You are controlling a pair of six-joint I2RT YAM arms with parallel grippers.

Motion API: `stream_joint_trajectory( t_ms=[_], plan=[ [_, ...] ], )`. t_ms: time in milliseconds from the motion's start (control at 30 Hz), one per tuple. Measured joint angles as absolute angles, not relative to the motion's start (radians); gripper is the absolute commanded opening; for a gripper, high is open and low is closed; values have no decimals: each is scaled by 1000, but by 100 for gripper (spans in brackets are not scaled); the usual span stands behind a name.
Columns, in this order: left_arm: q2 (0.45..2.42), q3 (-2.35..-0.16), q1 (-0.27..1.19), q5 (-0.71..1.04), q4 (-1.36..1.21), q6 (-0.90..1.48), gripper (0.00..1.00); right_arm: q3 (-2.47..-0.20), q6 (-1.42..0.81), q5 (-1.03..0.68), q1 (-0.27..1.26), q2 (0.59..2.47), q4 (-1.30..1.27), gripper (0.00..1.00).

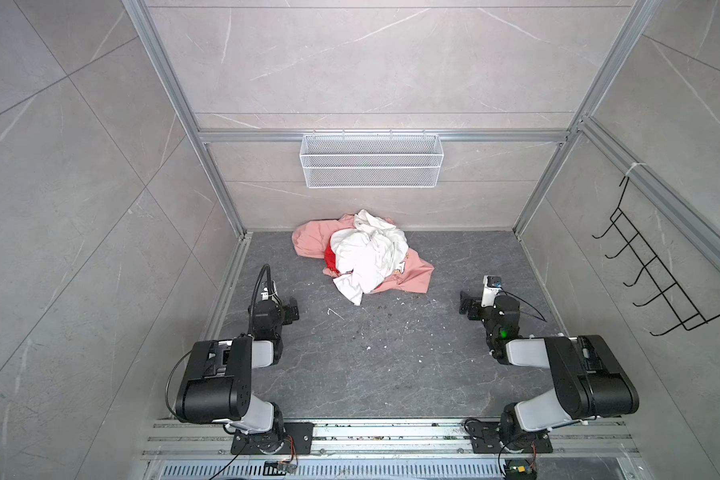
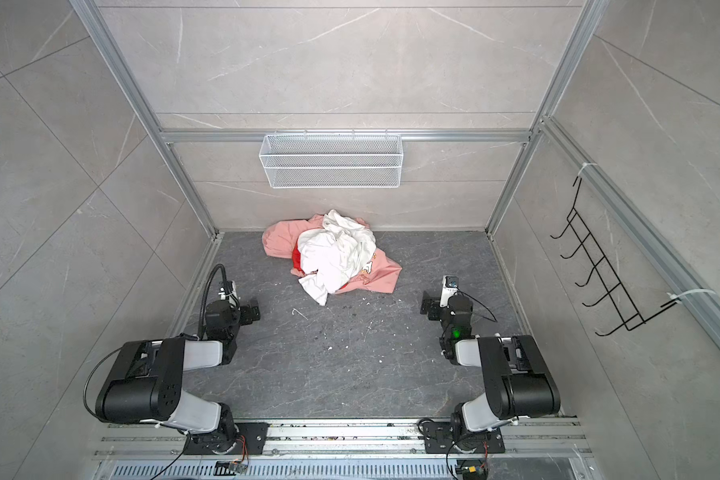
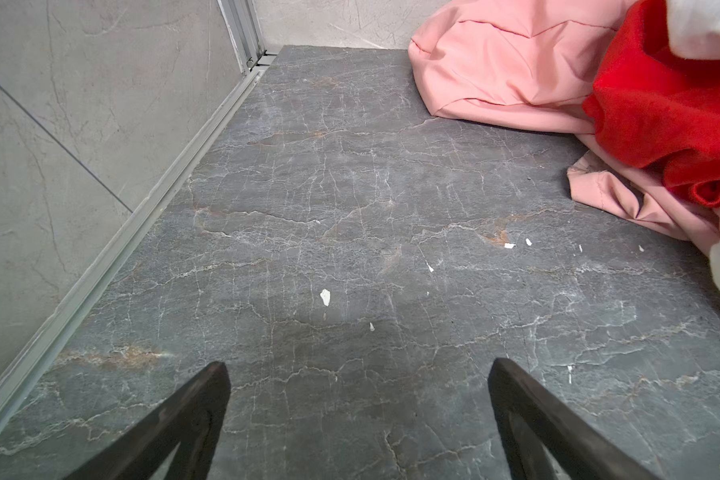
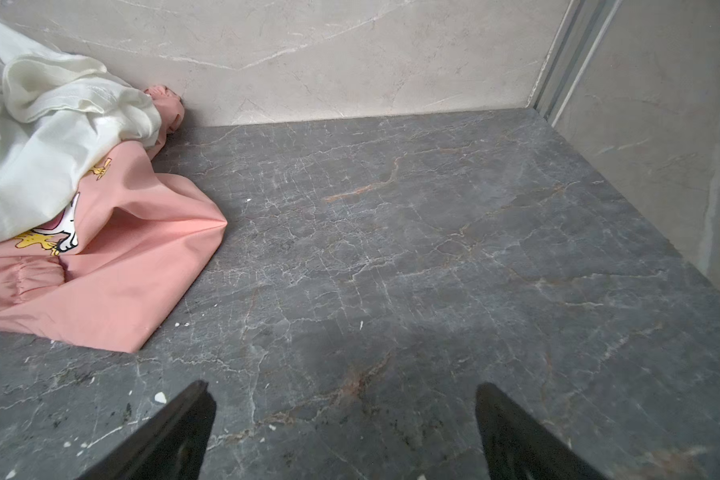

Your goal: Pick out a specific cloth from the pile

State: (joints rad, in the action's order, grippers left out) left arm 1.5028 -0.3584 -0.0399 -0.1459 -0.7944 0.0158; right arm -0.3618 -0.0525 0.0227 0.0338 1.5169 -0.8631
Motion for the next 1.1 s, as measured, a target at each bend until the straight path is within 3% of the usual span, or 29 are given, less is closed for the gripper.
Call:
stream_joint_trajectory(
  t_ms=[1100],
  plan=[
    [1503,-358,-40,-146,-794,16,100,-362,-49,10,28,1517,-864,100]
  ],
)
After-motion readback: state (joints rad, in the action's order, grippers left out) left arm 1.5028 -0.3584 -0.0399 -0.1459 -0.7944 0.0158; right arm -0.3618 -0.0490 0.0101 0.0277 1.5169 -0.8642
